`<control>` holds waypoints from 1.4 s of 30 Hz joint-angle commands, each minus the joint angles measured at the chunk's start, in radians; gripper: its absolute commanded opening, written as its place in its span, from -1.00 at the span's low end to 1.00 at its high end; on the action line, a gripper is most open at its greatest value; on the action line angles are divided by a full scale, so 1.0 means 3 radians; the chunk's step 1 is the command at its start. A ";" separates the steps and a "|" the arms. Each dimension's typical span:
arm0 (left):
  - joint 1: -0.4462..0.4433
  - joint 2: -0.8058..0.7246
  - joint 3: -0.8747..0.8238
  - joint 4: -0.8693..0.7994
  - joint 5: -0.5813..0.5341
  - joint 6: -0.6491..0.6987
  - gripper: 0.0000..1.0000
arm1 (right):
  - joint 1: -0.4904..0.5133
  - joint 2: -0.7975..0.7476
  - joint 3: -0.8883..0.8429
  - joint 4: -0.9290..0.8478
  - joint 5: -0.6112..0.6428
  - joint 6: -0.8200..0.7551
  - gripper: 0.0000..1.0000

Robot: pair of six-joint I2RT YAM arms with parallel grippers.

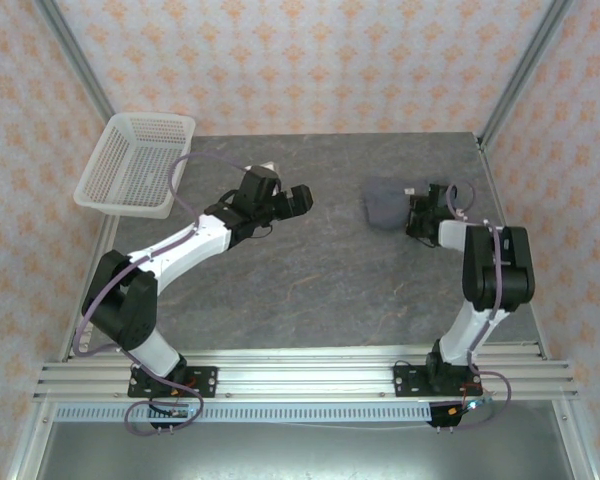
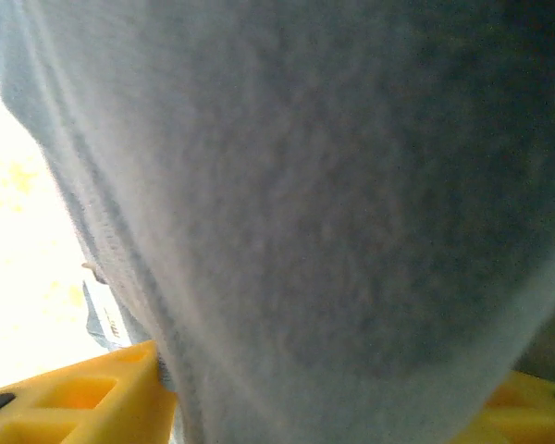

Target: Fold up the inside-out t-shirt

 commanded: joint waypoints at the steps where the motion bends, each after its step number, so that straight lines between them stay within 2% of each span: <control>1: 0.0074 -0.0092 -0.0060 -0.0046 -0.0118 0.0075 1.00 | -0.0071 0.0260 0.0420 -0.0240 0.0036 -0.0377 0.16; 14: 0.0253 -0.0178 -0.0137 -0.0139 -0.0091 0.0149 1.00 | -0.0414 0.1345 0.2009 -0.0714 0.0003 -0.0500 0.06; 18: 0.0300 -0.0394 -0.0242 -0.0163 -0.0209 0.0208 1.00 | -0.0443 0.1671 0.2570 -0.0855 -0.0018 -0.0511 0.04; 23: 0.0360 -0.0725 -0.0464 -0.0093 -0.0389 0.0251 1.00 | -0.0452 0.2060 0.3388 -0.1190 -0.0099 -0.0660 0.11; 26: 0.0392 -0.0989 -0.0647 -0.0027 -0.0628 0.0370 1.00 | -0.0453 0.1996 0.3540 -0.1318 -0.0187 -0.0776 0.13; 28: 0.0401 -0.1206 -0.0817 0.0024 -0.0936 0.0562 1.00 | -0.0453 0.1717 0.3283 -0.1287 -0.0196 -0.0923 0.20; 31: 0.0436 -0.1603 -0.1179 0.0193 -0.1478 0.0729 1.00 | -0.0463 0.1011 0.2520 -0.1145 -0.0182 -0.1349 0.34; 35: 0.0519 -0.2141 -0.1609 0.0178 -0.2335 0.0764 1.00 | -0.0453 -0.0327 0.1158 -0.0831 -0.0157 -0.2140 0.52; 39: 0.0700 -0.2550 -0.1959 -0.0062 -0.3093 0.0665 1.00 | -0.0432 -0.1665 0.0066 -0.1083 0.0395 -0.2950 0.59; 41: 0.0756 -0.2680 -0.2190 0.0115 -0.3101 0.0947 1.00 | -0.0397 -0.2157 -0.0437 -0.1043 0.0825 -0.3312 0.63; 42: 0.0774 -0.2730 -0.2324 0.0268 -0.3029 0.1156 1.00 | -0.0382 -0.2380 -0.0765 -0.0825 0.0996 -0.3491 0.88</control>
